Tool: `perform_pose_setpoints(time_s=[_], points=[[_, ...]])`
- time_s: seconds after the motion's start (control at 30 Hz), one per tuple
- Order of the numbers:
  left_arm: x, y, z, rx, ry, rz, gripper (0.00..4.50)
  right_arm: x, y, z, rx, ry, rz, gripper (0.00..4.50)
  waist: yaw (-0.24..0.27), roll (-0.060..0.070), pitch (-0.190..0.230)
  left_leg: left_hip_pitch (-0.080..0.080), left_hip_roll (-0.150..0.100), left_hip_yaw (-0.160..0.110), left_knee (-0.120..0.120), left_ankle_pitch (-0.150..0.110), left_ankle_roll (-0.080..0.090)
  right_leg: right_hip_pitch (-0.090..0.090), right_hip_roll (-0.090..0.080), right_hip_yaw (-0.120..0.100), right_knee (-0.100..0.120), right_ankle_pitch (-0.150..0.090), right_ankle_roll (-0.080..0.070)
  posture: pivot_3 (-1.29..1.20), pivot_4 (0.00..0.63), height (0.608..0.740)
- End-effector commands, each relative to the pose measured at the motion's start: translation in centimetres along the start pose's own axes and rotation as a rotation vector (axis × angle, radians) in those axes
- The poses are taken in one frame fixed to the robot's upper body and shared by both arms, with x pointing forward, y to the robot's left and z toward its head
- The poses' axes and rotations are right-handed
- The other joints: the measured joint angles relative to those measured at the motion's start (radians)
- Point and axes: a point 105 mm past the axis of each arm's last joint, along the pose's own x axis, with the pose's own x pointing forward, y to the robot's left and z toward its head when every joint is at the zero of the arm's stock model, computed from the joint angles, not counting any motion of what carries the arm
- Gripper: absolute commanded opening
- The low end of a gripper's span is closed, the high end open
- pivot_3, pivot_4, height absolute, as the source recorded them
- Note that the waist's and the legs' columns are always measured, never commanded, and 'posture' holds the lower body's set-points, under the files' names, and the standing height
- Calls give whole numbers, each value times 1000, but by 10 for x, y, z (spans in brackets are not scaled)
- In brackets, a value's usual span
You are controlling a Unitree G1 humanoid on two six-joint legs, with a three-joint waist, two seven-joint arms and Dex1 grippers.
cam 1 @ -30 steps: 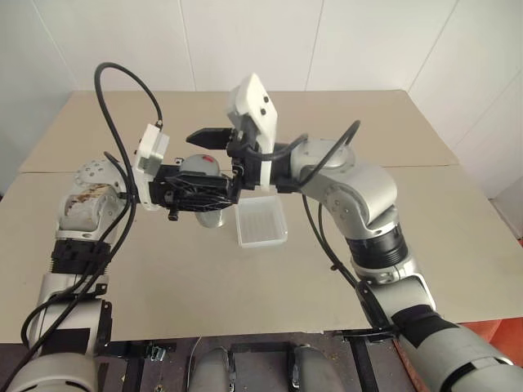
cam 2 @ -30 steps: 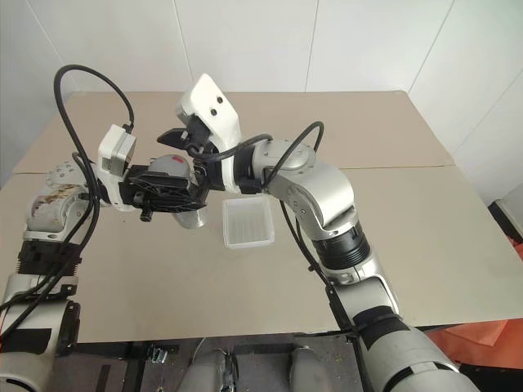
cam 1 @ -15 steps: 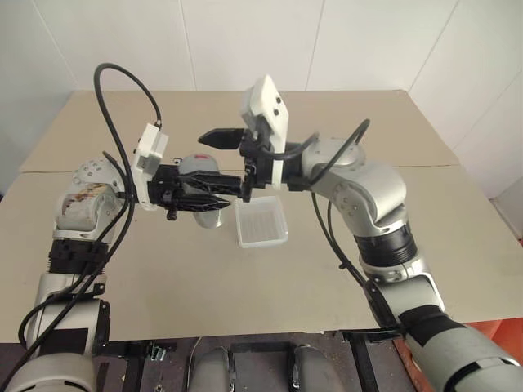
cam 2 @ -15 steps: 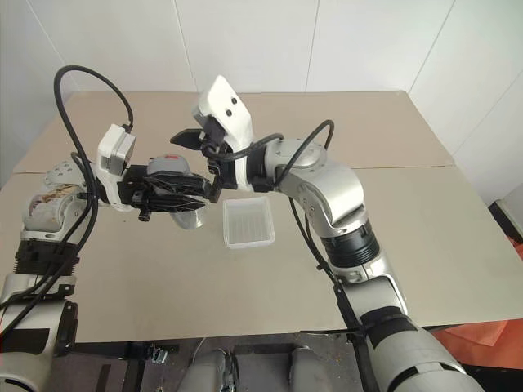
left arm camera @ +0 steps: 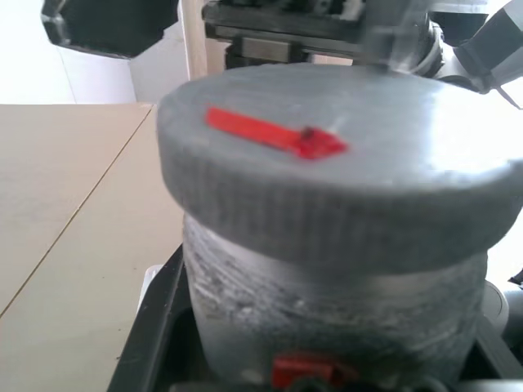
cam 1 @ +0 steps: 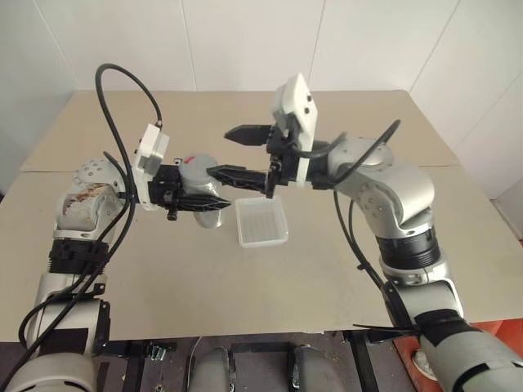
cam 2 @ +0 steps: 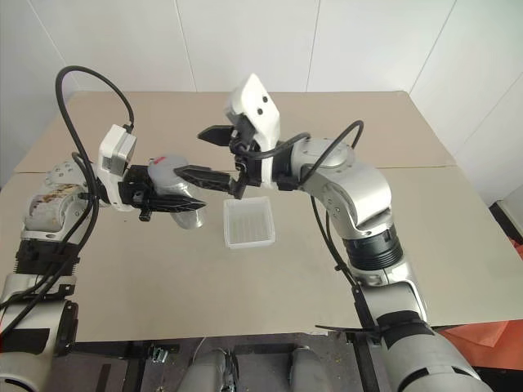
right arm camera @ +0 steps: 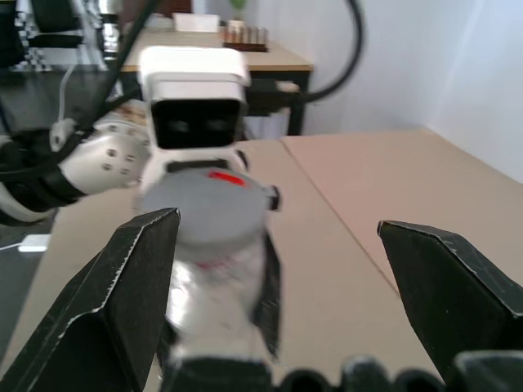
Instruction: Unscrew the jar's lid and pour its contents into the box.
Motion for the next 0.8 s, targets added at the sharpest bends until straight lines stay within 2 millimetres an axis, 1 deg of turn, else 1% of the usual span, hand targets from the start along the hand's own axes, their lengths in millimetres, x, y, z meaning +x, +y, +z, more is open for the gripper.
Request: perform_pose_setpoints(time_s=[0.03, 0.23, 0.3, 0.4, 0.5, 0.6, 0.73, 0.8], points=[[-1, -2, 14, 61, -24, -13, 1944, -7, -3, 7, -24, -13, -18, 4466, -1, 0, 0, 0, 0, 0, 0, 0, 0, 0, 0, 0, 0, 0, 0, 0, 150, 740], [-2, -3, 13, 59, -23, -7, 1944, -12, -5, 6, -28, -4, -33, 4466, 0, 0, 0, 0, 0, 0, 0, 0, 0, 0, 0, 0, 0, 0, 0, 0, 150, 740], [-2, -3, 12, 58, -24, -6, 1944, -14, -5, 10, -27, -16, -32, 4466, 0, 0, 0, 0, 0, 0, 0, 0, 0, 0, 0, 0, 0, 0, 0, 0, 150, 740], [-2, -2, 12, 57, -28, 1, 1944, -14, 3, 33, 6, -104, 42, 4466, 0, 0, 0, 0, 0, 0, 0, 0, 0, 0, 0, 0, 0, 0, 0, 0, 150, 740], [0, -1, 11, 59, -30, 1, 1944, -10, 12, 44, 4, -137, 93, 4466, -1, 0, 0, 0, 0, 0, 0, 0, 0, 0, 0, 0, 0, 0, 0, 0, 150, 740], [2, -1, 11, 59, -32, -4, 1944, 1, 22, 45, -3, -142, 129, 4466, -1, 0, 0, 0, 0, 0, 0, 0, 0, 0, 0, 0, 0, 0, 0, 0, 150, 740], [3, 1, 12, 64, -37, -1, 1944, 28, 36, 32, -32, -73, 145, 4466, -3, 0, 0, 0, 0, 0, 0, 0, 0, 0, 0, 0, 0, 0, 0, 0, 150, 740], [4, 2, 12, 69, -38, 3, 1944, 34, 37, 27, -53, -46, 129, 4466, -2, 0, 0, 0, 0, 0, 0, 0, 0, 0, 0, 0, 1, 0, 0, 0, 150, 740]])
